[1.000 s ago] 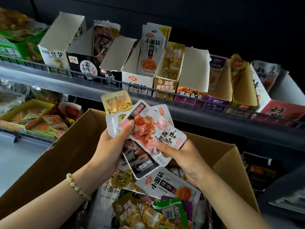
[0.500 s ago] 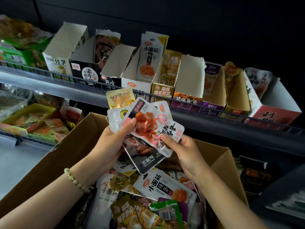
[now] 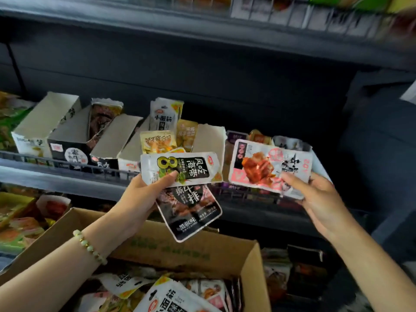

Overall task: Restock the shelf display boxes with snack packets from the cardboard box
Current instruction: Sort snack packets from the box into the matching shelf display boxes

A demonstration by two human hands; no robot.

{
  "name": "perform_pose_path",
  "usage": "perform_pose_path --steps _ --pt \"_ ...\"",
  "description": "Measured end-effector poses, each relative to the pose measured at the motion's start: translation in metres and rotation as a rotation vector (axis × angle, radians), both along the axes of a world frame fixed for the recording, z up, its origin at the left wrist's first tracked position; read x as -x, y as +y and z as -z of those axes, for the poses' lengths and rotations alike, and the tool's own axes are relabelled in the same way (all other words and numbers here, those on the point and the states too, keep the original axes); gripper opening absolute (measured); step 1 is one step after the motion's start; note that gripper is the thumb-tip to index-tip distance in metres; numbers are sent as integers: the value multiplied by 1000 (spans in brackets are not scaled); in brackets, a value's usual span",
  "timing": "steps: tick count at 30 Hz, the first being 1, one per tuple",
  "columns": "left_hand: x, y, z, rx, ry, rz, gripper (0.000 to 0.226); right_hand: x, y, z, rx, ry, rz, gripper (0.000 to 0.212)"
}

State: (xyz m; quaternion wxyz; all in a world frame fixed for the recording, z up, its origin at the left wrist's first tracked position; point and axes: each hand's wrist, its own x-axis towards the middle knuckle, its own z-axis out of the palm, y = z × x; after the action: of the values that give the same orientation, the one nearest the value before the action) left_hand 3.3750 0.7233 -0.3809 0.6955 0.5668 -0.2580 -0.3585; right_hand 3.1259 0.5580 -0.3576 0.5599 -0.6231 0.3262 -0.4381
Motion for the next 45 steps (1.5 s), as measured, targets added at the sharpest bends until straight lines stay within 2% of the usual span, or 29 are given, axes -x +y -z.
perform_pose_path --steps 1,2,3,4,7,10,14,17,21,23,25,27,29,31,33,37,40,41,42,45 --pt "3 -10 -3 -1 -9 5 31 13 -14 -10 51 35 49 65" --pt "7 -18 -5 -2 -14 12 33 24 -30 -20 97 68 105 45" --pt "13 -31 -8 1 -18 21 32 37 -47 -31 152 98 166 24" --pt "18 -40 -11 7 -21 22 28 45 -63 -40 214 133 215 13" --pt "29 -62 -17 26 -34 34 16 58 -102 -62 378 325 300 11" --pt "41 -80 -23 22 -59 62 13 60 -139 -72 486 600 296 7" --pt "50 -92 -27 17 -92 56 23 46 -182 -68 563 959 64 27" --pt "50 -92 -27 0 -112 36 31 27 -198 -60 649 1112 -91 36" --pt "47 -96 -26 -17 -126 0 31 10 -219 -50 653 1081 -148 13" --pt "48 -98 -26 -34 -118 -11 36 4 -229 -43 644 1031 -153 30" --pt "50 -97 -28 -52 -111 -7 57 0 -238 -35 666 972 -114 41" --pt "52 -97 -29 -73 -103 19 95 -2 -244 -25 735 947 -48 42" --pt "53 -99 -27 -80 -73 38 117 -2 -251 -19 797 938 -14 38" --pt "56 -102 -28 -79 -60 78 113 -2 -252 -18 833 917 -9 36" --pt "60 -102 -30 -77 -35 86 99 -3 -252 -18 857 902 -15 38" --pt "63 -104 -28 -75 -15 89 107 -3 -253 -12 847 874 -44 41" --pt "64 -105 -28 -65 -27 66 67 0 -254 -6 885 852 -12 43" --pt "64 -105 -27 -72 -30 58 61 1 -254 -6 920 865 3 44" --pt "66 -105 -27 -78 -32 65 63 2 -252 -6 959 883 16 44" --pt "67 -102 -29 -87 -40 106 105 0 -239 -11 988 799 74 38"
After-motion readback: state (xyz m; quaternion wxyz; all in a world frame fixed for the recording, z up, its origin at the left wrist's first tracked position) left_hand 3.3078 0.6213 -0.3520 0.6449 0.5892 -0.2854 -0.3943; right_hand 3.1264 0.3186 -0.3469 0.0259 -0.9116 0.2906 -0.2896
